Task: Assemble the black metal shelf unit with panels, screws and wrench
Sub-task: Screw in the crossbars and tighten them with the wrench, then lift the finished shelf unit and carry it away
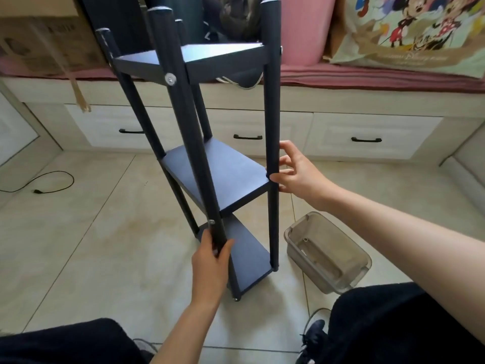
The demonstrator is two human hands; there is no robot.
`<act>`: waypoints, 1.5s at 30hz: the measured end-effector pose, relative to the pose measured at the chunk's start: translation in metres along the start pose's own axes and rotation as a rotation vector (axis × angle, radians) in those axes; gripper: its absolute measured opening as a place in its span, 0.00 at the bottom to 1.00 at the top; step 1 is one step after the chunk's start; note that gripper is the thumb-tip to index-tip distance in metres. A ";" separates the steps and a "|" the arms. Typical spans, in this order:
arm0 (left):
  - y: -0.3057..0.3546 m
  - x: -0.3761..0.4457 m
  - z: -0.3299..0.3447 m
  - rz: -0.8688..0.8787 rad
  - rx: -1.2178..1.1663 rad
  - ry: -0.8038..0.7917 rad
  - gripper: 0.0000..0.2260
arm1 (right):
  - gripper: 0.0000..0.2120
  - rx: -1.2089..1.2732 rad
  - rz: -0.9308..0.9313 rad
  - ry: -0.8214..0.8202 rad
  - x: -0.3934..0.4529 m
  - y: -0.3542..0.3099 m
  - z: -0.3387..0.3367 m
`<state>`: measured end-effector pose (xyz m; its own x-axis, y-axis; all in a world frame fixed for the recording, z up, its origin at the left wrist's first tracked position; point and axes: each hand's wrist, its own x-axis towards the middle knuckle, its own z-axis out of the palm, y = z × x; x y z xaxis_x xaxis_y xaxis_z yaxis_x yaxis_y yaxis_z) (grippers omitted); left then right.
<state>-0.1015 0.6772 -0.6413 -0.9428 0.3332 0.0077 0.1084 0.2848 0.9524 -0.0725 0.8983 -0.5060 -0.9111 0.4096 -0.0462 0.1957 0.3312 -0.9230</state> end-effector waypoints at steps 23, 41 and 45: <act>0.005 0.024 0.017 -0.130 0.405 -0.415 0.07 | 0.20 -0.224 0.126 0.198 -0.002 0.016 -0.011; 0.122 0.183 -0.151 -0.088 0.077 0.102 0.30 | 0.17 0.077 -0.007 -0.155 -0.059 -0.083 0.001; 0.119 0.196 -0.148 -0.021 -0.082 -0.014 0.37 | 0.13 0.005 -0.108 -0.072 -0.054 -0.086 0.020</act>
<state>-0.3204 0.6432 -0.4811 -0.9401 0.3406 -0.0161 0.0621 0.2175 0.9741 -0.0474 0.8304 -0.4321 -0.9505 0.3095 0.0263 0.0934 0.3658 -0.9260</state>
